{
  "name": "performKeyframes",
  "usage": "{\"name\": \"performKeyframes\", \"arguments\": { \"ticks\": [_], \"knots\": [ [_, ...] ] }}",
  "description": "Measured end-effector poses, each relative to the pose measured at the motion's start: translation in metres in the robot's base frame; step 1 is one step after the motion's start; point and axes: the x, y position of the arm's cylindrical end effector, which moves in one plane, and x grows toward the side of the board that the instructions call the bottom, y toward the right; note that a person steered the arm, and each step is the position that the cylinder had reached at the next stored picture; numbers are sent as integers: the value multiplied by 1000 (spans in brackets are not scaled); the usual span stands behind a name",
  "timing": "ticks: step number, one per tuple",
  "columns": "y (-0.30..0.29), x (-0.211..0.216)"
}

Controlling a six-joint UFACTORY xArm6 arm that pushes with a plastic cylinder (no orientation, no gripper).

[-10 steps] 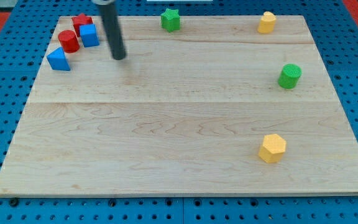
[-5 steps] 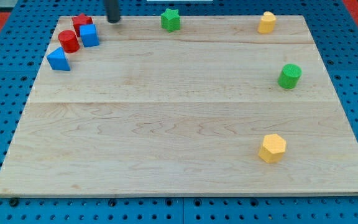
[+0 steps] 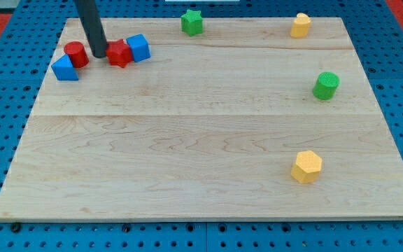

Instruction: Separate the red star from the blue cube

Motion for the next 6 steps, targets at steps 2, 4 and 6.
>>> {"name": "performKeyframes", "arguments": {
  "ticks": [2,4,6],
  "knots": [
    [-55,-36],
    [82,-13],
    [203,69]
  ]
}}
